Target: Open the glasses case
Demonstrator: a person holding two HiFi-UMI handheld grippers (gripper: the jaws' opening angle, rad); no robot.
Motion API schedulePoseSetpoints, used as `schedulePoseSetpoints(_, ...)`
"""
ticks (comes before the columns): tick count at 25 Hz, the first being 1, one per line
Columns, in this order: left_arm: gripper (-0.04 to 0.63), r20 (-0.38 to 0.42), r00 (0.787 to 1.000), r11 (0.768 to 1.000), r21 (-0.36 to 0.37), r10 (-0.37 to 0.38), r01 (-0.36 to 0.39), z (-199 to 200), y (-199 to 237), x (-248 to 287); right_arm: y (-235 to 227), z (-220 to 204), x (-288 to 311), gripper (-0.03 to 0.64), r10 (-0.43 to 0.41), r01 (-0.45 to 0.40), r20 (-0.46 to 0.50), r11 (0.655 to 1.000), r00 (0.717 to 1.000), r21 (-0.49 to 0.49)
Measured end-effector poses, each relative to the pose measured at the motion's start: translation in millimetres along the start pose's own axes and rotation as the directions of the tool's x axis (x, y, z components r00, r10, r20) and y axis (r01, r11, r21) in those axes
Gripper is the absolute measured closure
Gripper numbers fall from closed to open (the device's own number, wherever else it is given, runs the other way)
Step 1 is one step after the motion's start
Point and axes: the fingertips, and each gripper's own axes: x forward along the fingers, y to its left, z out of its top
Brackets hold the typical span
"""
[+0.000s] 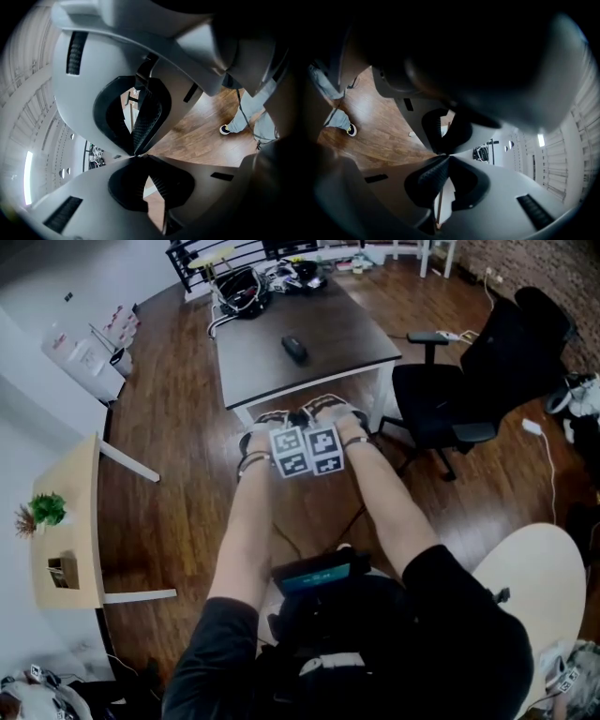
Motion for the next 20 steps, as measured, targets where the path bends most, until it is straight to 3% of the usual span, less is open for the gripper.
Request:
schedulePoseSetpoints(15, 0.594, 0.004, 1.0, 0.999, -0.025, 0.022, -0.022, -11.1, 80.4, 65.5, -57.1, -45.9, 73.0, 0.607, -0.004, 0.004, 0.0, 1.0, 1.0, -0.005)
schedulePoseSetpoints(20, 0.594, 0.024, 1.0, 1.0, 0.009, -0.009, 0.008, -23.6, 118.1, 113.8, -82.4, -72.0, 124.9, 0.607, 0.022, -0.022, -0.028, 1.0, 0.999, 0.007)
